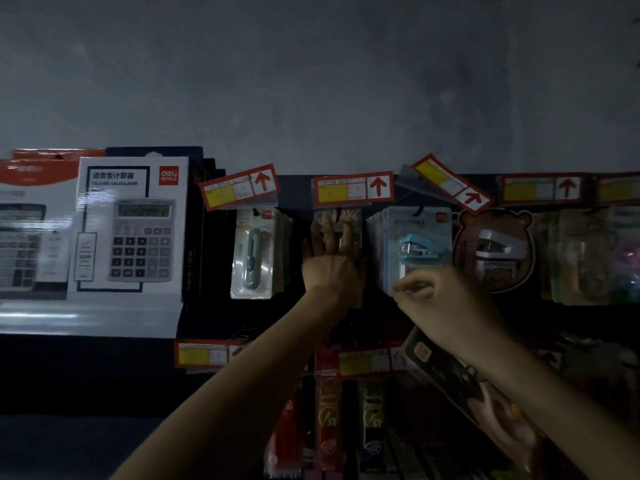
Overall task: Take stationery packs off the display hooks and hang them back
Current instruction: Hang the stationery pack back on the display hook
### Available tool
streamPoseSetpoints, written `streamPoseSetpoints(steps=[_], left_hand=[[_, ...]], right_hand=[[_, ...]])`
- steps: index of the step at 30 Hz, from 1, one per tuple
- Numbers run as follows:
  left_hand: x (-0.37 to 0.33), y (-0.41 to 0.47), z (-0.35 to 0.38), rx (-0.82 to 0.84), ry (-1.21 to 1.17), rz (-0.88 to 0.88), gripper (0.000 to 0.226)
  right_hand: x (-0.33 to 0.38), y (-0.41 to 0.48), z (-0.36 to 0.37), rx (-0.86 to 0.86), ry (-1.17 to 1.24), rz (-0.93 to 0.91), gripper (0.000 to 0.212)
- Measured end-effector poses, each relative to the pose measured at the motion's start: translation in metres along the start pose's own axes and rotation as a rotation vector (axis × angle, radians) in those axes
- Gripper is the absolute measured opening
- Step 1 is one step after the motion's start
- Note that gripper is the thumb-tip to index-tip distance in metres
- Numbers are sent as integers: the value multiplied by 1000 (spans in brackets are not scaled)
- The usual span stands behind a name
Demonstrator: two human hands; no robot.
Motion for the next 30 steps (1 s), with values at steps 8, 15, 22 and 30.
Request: streamPoseSetpoints(steps=[8, 15, 22, 30], left_hand=[[0, 19, 17, 39, 28, -31, 112], [3, 38, 38, 4, -30, -83, 102], [4, 42, 37, -24, 2, -70, 85], [1, 38, 35, -29, 15, -75, 88]], right_hand=[[-5, 2, 2, 9, -5, 21, 5], [-8, 0, 2, 9, -26, 37, 8], [-10, 0, -1, 17, -28, 47, 11], [-7, -5, -5, 10, -55, 49, 10]])
Point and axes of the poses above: each hand's wrist, its own y-axis towards the middle knuckle, its own z-axis out of the palm, x = y × z, the point moved 4 cm from there along y, towards the middle knuckle, and after that the axes turned 7 degrees about z, right-handed, at the moved point
